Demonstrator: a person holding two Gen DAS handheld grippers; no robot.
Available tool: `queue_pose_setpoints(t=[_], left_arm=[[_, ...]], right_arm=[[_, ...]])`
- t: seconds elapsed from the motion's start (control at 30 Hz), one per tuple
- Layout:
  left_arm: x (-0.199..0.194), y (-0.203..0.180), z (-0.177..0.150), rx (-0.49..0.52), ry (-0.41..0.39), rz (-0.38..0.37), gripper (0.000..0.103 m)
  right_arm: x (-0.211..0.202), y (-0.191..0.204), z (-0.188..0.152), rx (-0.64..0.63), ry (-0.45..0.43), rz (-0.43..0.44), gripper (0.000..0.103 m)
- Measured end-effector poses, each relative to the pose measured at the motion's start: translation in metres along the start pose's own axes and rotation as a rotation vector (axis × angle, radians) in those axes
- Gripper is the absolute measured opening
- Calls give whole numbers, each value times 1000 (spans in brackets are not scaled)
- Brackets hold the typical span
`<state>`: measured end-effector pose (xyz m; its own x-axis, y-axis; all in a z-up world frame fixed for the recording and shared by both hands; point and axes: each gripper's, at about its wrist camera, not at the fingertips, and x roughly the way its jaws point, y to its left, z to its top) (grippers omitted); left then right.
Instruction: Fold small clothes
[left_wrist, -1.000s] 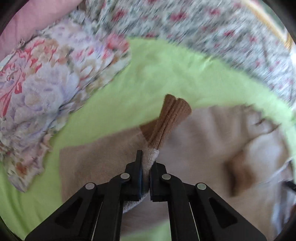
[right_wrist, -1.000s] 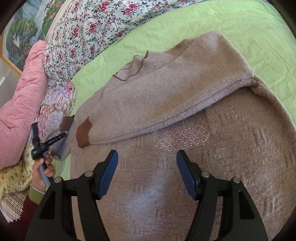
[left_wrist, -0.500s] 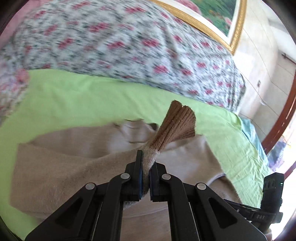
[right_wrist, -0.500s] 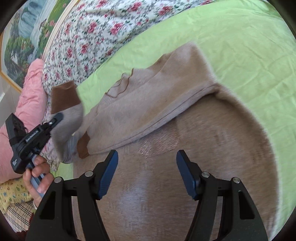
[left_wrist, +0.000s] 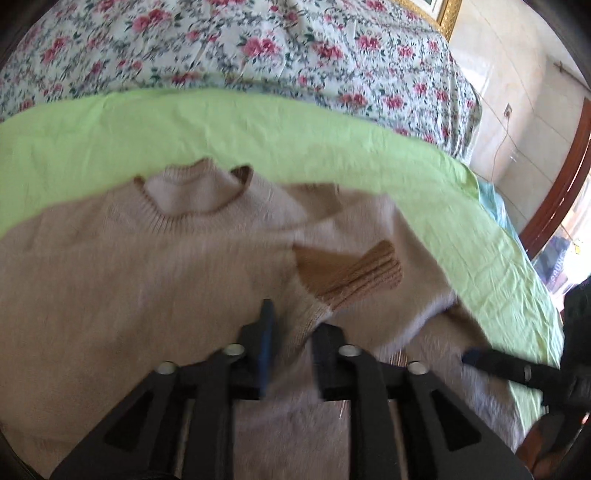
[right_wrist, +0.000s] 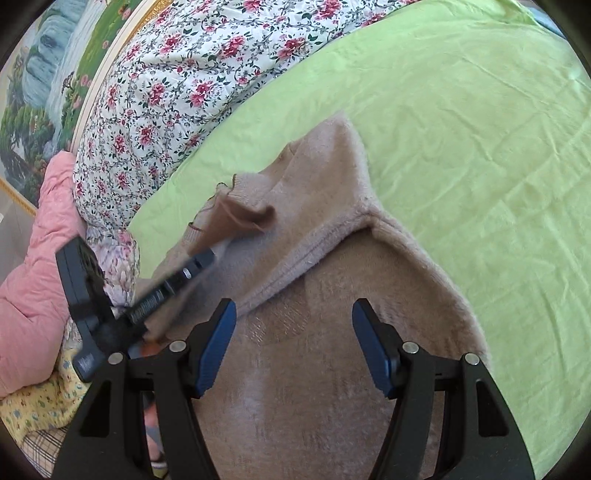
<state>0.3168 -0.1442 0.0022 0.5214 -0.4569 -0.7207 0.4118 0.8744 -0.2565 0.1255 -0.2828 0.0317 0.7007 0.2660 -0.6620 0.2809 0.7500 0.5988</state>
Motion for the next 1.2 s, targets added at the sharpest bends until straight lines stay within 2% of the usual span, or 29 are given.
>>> queue_pose_setpoints(t=[0.03, 0.07, 0.2, 0.27, 0.4, 0.43, 0.53, 0.57, 0.63, 0.7, 0.73, 0.77, 0.83, 0.87, 0.97, 1.0, 1.07, 1.2], left_arm=[[-7, 6, -6, -11, 0, -2, 43], [-18, 14, -13, -22, -16, 1, 47], [-61, 46, -33, -52, -44, 34, 51], [-84, 68, -45, -77, -59, 77, 51], [-129, 122, -61, -177, -100, 222, 54], [-137, 141, -64, -208, -99, 278, 54], [-144, 178, -68, -271, -62, 362, 54], [-142, 188, -69, -295, -45, 376, 53], [-137, 206, -70, -353, -20, 389, 53], [-132, 211, -69, -376, -18, 386, 53], [-130, 211, -66, -374, -26, 398, 53], [-129, 210, -63, -366, -30, 407, 52], [-122, 210, -52, -351, -34, 430, 52], [-121, 210, -48, -349, -36, 440, 52], [-122, 216, -41, -375, -58, 473, 52], [-124, 218, -43, -390, -69, 472, 52], [-129, 219, -45, -411, -87, 449, 52], [-136, 206, -48, -389, -126, 523, 52]], right_arm=[[4, 3, 1, 0, 3, 6, 66], [8, 7, 1, -2, 6, 10, 66], [24, 23, 1, -6, 29, 45, 66], [36, 29, 2, -1, 39, 65, 66], [55, 35, 6, 8, 38, 53, 66], [58, 36, 9, 0, 27, 38, 66], [64, 34, 20, -4, 2, -10, 66], [73, 33, 23, -7, 25, -39, 66], [88, 31, 26, -6, 71, -72, 66], [97, 39, 26, -51, 77, -76, 65], [99, 47, 26, -88, 71, -90, 41], [100, 52, 29, -104, 81, -81, 8], [89, 61, 37, -112, 46, -28, 9], [69, 71, 45, -143, -23, -4, 8], [27, 78, 62, -169, -155, 8, 8], [16, 72, 70, -167, -190, -15, 8], [10, 54, 79, -151, -209, -45, 8], [26, 21, 84, -115, -160, -106, 0]])
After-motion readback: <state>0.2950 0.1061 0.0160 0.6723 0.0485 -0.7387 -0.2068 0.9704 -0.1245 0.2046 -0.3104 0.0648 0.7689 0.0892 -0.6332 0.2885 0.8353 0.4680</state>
